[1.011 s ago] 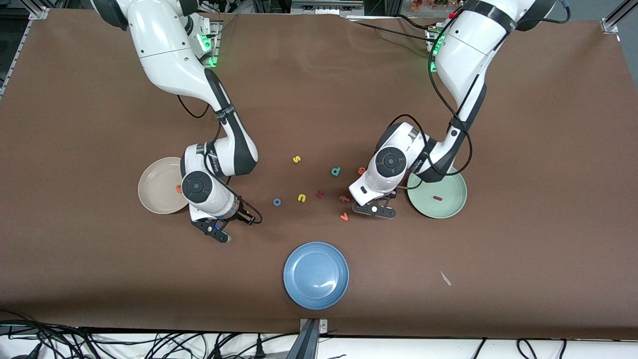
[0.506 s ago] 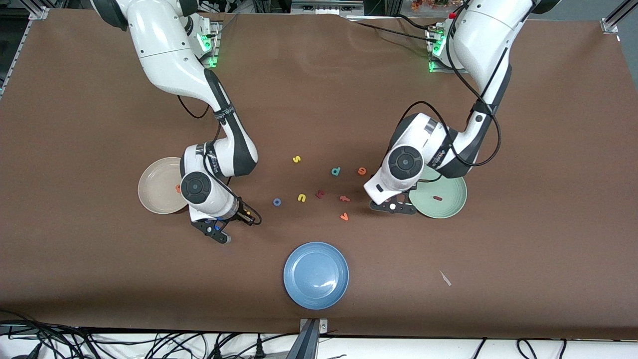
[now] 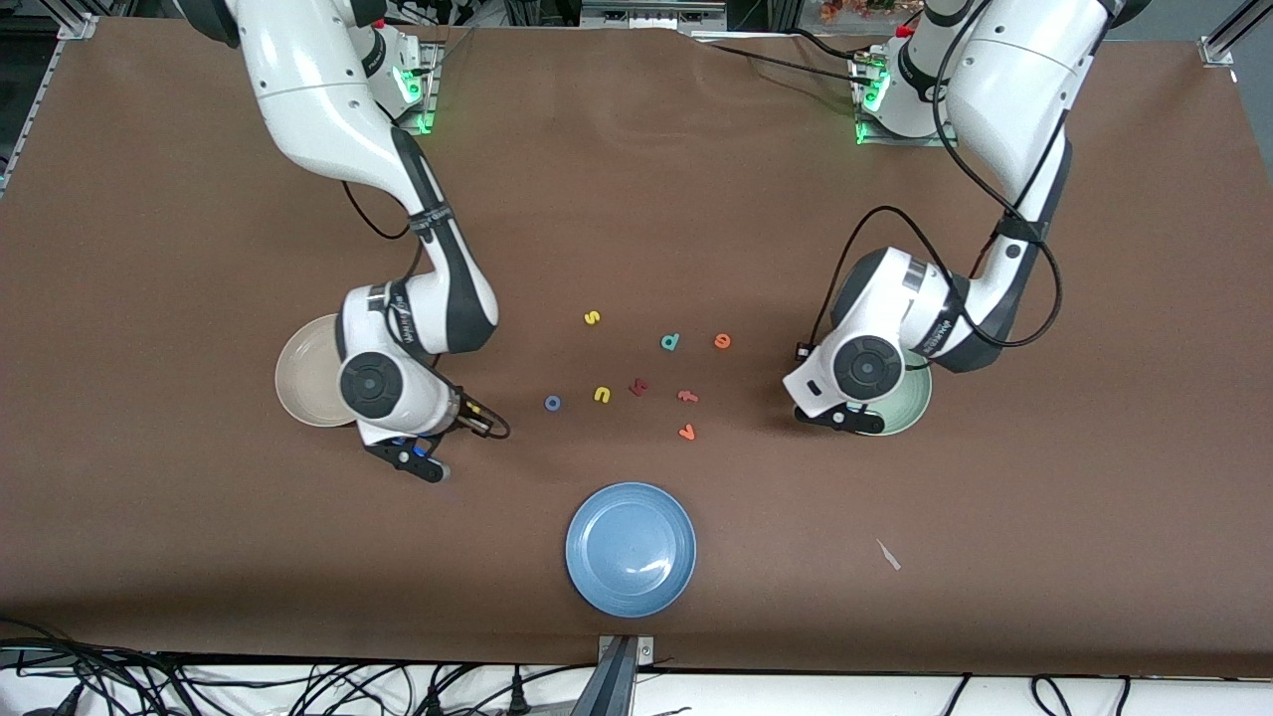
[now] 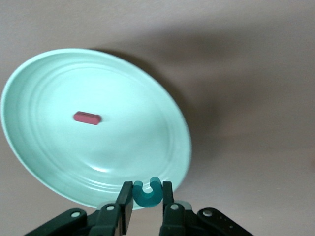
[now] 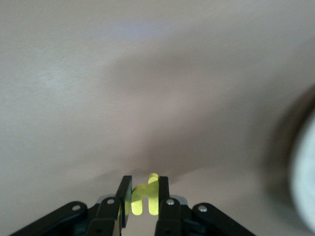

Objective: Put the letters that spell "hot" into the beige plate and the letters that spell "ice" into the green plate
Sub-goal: 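Drop the teal letter on the green plate while the right gripper drops yellow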

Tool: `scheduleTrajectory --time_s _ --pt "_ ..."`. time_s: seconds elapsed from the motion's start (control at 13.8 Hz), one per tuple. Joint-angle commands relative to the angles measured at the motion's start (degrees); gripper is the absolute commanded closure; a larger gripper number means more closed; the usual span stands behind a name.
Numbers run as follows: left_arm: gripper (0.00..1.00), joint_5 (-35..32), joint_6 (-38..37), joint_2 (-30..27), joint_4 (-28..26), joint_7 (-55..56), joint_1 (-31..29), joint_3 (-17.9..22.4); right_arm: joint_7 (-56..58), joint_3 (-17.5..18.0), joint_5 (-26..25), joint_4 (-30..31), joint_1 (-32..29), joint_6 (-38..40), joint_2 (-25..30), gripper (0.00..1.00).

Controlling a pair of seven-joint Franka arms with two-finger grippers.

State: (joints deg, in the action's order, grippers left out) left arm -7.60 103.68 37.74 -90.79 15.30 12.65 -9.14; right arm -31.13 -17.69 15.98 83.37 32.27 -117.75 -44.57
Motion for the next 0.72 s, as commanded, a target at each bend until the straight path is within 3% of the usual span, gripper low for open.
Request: scheduleTrajectory --time_s 0.0,0.14,0.22,0.29,0.51,0.65 --pt "0.88 -3.46 -0.58 -0.39 -1.40 -1.41 -1.92 -0.62 11.05 -2.60 -0.78 14.05 -0.10 -0.11 12.01 1.00" --pt "0.70 -3.74 -0.67 -0.12 -2.19 -1.41 -1.93 -0.62 17.92 -4.98 -0.87 21.45 -0.10 -2.12 17.04 1.00" --pt "0.23 -3.74 -0.67 -0.12 -2.80 -1.33 -1.93 -0.62 21.08 -6.03 -0.87 25.22 -0.10 -4.14 19.06 1.00" --pt "0.00 -3.56 -0.67 -0.12 -3.16 -1.15 -2.10 -0.71 23.29 -6.83 -0.69 29.26 -0.10 -6.85 20.91 1.00" --pt "0.00 -2.95 -0.76 -0.47 -2.73 -0.89 -2.02 -1.06 32.24 -9.11 -0.60 41.23 -0.10 -19.93 24.96 0.98" --pt "0.00 0.20 -0.67 -0.74 -1.85 0.33 -1.41 -1.24 39.62 -9.73 -0.17 42.84 -0.27 -23.66 24.45 0.79"
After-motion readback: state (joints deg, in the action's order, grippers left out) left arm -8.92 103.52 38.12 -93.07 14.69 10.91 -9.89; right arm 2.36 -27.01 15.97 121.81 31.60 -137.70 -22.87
